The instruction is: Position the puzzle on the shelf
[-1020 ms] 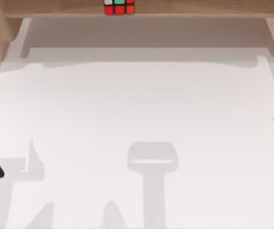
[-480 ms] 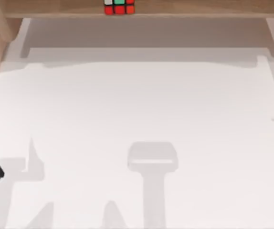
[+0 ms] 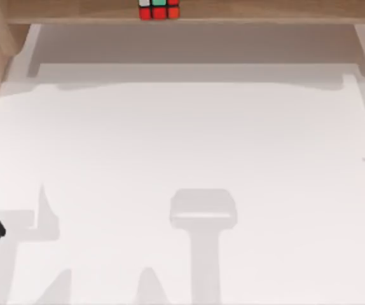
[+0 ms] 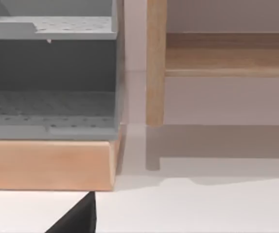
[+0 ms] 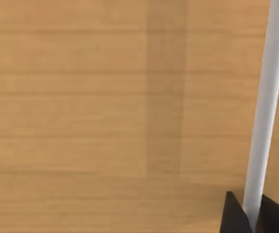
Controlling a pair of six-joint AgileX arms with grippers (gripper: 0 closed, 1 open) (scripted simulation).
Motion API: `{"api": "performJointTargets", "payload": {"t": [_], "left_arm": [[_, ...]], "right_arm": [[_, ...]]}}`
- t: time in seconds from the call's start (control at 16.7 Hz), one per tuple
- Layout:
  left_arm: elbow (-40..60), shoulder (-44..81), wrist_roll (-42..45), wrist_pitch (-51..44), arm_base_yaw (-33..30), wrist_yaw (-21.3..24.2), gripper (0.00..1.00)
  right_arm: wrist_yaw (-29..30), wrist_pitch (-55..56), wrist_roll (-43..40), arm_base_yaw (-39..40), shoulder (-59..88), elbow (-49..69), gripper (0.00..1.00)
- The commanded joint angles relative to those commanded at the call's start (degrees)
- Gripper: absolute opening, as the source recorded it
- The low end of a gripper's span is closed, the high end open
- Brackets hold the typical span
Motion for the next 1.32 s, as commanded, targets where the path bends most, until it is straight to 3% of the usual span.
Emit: {"api": "performJointTargets", "payload": {"t": [0.54, 1.32], "left_arm": [[0.0, 0.0, 0.0, 0.0, 0.0, 0.0, 1.00], [0.0, 0.0, 0.0, 0.0, 0.0, 0.0, 1.00]], "right_arm": [[0.1, -0.3, 0.1, 0.1, 0.2, 0.1, 0.00], [6.8, -8.2, 0.0, 6.6, 4.8, 12.6, 0.00]]}}
